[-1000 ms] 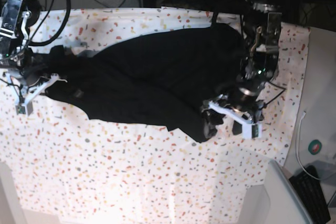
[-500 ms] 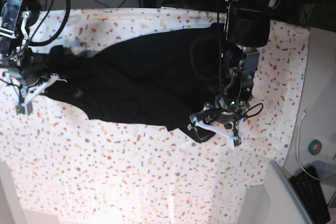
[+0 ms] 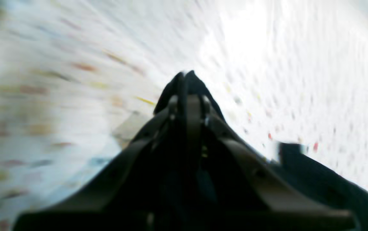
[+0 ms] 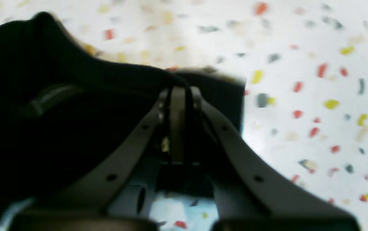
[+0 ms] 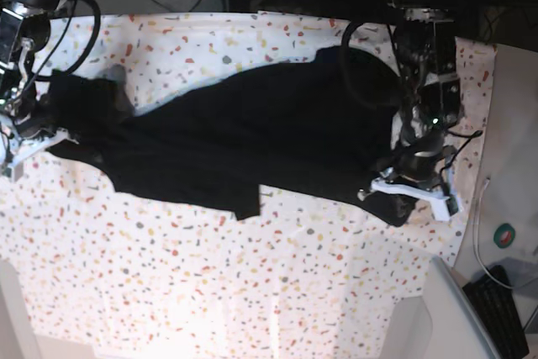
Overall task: Layout the t-shirt on the table in an organized manner, then fold the t-shirt properly
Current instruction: 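Lift the t-shirt with both grippers and swing it across the table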
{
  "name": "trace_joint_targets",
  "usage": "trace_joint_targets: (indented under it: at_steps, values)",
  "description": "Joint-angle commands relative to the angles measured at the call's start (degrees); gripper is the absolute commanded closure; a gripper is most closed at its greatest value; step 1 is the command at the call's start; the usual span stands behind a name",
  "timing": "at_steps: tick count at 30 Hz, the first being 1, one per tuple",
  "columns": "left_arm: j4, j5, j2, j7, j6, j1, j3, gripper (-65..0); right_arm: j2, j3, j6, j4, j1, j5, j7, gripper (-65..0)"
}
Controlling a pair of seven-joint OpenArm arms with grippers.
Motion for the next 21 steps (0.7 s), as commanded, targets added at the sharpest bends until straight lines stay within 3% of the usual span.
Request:
trace_joint_targets:
  at_steps: [1, 3, 5, 9, 14, 17, 21]
  values:
    - [4.39, -0.27, -0.12, -1.08, -2.09, 1.02, -2.03, 0.0, 1.08, 1.71, -0.39, 0.70, 1.49, -0.01, 1.35, 0.0]
    - [9.93, -3.88, -0.03, -0.99, -7.02, 4.27, -7.48, 0.0, 1.08, 3.91, -0.65, 0.61, 1.84, -0.01, 1.35, 0.0]
    - [13.36, -10.56, -0.30, -0.90, -9.66, 6.73, -12.14, 0.0, 1.08, 5.32, -0.74, 0.97, 1.84, -0.62, 1.26, 0.0]
    - [18.02, -23.04, -4.78, -0.90, -9.92, 11.04, -15.74, 0.0, -0.59, 7.78, -0.74, 8.00, -0.88, -3.26, -4.72, 0.0]
    - [19.78, -32.18, -8.74, -0.99, -10.18, 15.17, -16.01, 0.0, -3.40, 9.54, -0.74, 17.41, -8.27, -3.44, -8.58, 0.0]
    - [18.90, -31.31, -9.09, -1.08, -10.27, 17.19, -15.92, 0.0, -2.87, 6.02, -0.30, 13.01, -9.23, -3.44, -5.77, 0.0]
    - [18.63, -25.50, -7.68, -1.08, -10.36, 18.34, -14.69, 0.0, 1.08, 0.48, -0.56, 3.95, -4.40, -3.44, 1.26, 0.0]
